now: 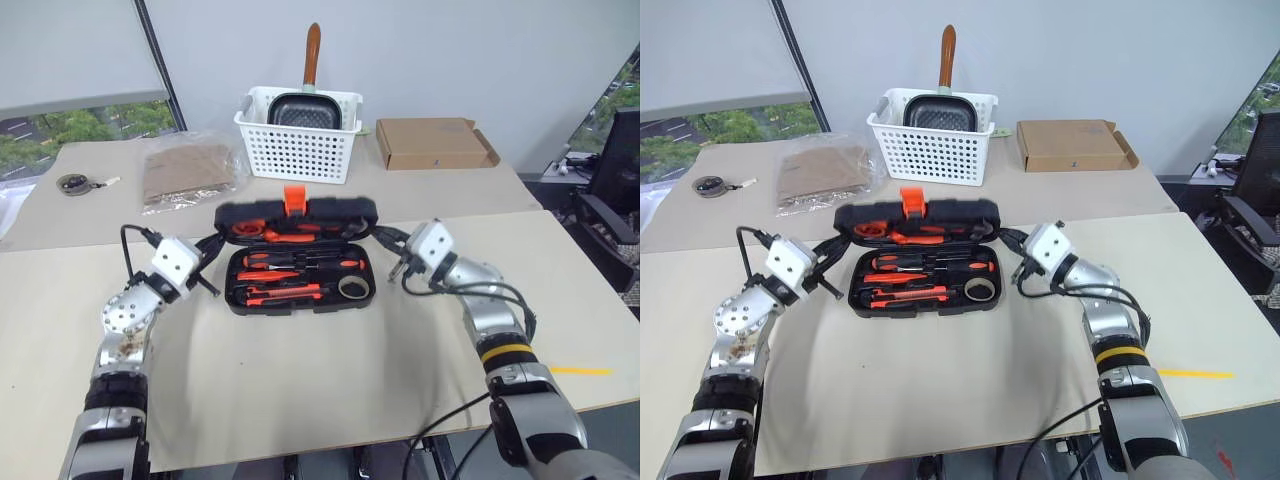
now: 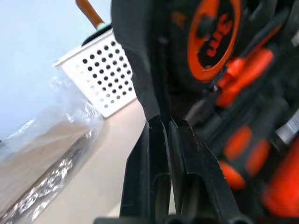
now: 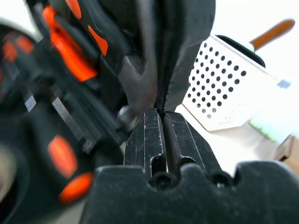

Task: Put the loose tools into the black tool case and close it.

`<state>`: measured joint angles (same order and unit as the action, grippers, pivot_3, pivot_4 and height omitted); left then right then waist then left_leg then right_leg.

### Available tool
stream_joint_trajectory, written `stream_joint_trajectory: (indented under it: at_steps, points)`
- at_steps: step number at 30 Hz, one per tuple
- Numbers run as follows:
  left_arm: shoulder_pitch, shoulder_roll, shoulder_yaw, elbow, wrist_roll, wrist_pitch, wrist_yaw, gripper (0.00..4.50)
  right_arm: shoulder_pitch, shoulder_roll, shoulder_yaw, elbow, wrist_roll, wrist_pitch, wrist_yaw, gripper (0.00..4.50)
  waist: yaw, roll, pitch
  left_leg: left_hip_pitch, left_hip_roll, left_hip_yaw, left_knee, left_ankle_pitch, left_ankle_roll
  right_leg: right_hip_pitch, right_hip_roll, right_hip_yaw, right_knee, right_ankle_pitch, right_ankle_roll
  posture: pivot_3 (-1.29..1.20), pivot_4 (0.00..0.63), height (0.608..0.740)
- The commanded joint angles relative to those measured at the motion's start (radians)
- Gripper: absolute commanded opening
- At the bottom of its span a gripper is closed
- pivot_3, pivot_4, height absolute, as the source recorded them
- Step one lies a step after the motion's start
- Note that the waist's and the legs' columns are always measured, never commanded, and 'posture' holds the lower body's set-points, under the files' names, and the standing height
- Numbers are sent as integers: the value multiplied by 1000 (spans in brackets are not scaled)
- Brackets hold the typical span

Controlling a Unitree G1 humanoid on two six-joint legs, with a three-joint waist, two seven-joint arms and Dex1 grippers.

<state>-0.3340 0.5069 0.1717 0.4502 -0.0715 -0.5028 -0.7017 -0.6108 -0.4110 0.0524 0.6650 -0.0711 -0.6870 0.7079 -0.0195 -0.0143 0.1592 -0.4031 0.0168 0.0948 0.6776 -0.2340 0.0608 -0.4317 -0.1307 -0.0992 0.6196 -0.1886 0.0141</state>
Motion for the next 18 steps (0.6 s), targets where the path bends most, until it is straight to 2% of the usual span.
stream_joint_trajectory:
  at_steps: [1, 2, 5, 6, 9, 10, 12, 16, 18]
  points:
    - [122, 31, 10, -92, -196, 164, -174, 691, 88, -56, 8, -87, 88, 52, 114, 717, -1, 0, 0, 1, 0, 0, 0, 0, 0, 1, 0, 0, 1, 0, 0, 0, 150, 700]
    - [153, 32, 38, -129, -262, 232, -185, 839, 130, -89, 12, -138, 131, 111, 180, 874, 1, 1, 0, 4, 2, 0, 0, 0, -1, 3, 0, 1, 3, -1, -1, 0, 150, 700]
    - [242, 50, 112, -241, -397, 368, -193, 2092, 240, -216, -10, -287, 277, 313, 372, 2015, 7, 0, 0, 5, 3, 0, 1, -3, -5, 4, -1, 1, 4, -2, -3, 0, 150, 700]
    - [271, 58, 129, -276, -436, 408, -206, 2249, 269, -253, -20, -321, 310, 352, 418, 2174, 9, 0, 0, 2, 3, -1, 2, -2, -4, 2, -1, 1, 4, -3, -2, 0, 150, 700]
    - [346, 90, 177, -324, -495, 468, -250, 3360, 361, -380, -17, -435, 351, 491, 523, 2199, 12, 0, 0, -1, 3, -2, 3, -3, -4, -2, -4, 1, 4, -2, -3, 0, 150, 700]
    - [356, 96, 188, -324, -499, 476, -251, 3585, 382, -406, -13, -479, 360, 540, 536, 2199, 13, 0, 0, -1, 3, -2, 3, -3, -4, -1, -4, 1, 4, -2, -3, 0, 150, 700]
    - [341, 102, 206, -299, -500, 483, -243, 4409, 411, -417, 0, -578, 387, 633, 529, 2199, 15, 0, 0, 1, 4, -1, 3, -4, -7, -1, -7, -3, 4, -3, -3, 0, 150, 700]
    - [237, 106, 200, -272, -495, 495, -242, 4472, 435, -373, 47, -780, 439, 870, 459, 2199, 24, -1, 0, 1, 12, 0, 3, -4, -8, -1, -9, -14, 3, -3, -3, 0, 150, 700]
    - [144, 99, 175, -260, -487, 500, -239, 4472, 417, -316, 82, -823, 428, 948, 397, 2199, 34, -2, 0, -2, 16, 0, 3, -1, -13, -4, -7, -24, 3, -3, -3, 0, 150, 700]
